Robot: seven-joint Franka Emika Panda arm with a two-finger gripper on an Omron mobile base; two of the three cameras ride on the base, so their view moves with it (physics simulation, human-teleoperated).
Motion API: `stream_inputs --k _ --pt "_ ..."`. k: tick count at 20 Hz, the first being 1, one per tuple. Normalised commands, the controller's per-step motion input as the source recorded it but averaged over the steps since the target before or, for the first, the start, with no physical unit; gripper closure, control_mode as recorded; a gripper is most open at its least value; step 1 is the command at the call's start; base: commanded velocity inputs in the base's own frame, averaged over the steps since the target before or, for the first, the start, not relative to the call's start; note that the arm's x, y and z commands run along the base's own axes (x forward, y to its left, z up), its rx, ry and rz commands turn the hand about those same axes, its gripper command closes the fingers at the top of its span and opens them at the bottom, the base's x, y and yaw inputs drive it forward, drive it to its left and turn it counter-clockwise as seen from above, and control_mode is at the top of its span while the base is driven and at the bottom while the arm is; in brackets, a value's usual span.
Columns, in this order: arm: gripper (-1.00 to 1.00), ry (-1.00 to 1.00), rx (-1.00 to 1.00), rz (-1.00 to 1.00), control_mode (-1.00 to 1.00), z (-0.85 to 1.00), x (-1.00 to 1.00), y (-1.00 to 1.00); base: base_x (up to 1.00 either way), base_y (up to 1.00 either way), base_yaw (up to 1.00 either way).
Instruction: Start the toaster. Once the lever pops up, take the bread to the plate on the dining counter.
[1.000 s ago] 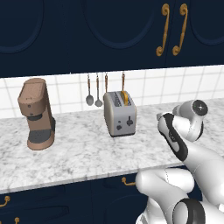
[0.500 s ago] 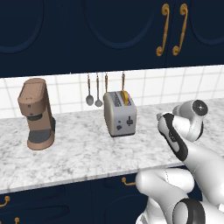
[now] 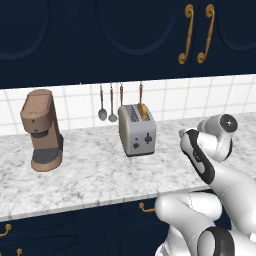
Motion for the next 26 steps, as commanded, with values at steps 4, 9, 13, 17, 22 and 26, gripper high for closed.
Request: stream_inputs --k 4,9,13,17,22,26 --pt "-1.00 0.00 0.00 0.00 -1.00 0.00 0.00 0.00 0.00 0.00 0.00" --pt "-1.00 0.00 0.00 0.00 -1.00 0.00 0.00 0.00 0.00 0.00 0.00" --pt "-1.00 0.00 0.00 0.00 -1.00 0.00 0.00 0.00 0.00 0.00 0.00" --pt "-1.00 0.00 0.00 0.00 -1.00 0.00 0.00 0.00 0.00 0.00 0.00" --pt "-1.00 0.00 0.00 0.00 -1.00 0.00 0.00 0.00 0.00 0.00 0.00" --pt "-1.00 0.00 0.00 0.00 -1.00 0.00 0.00 0.00 0.00 0.00 0.00"
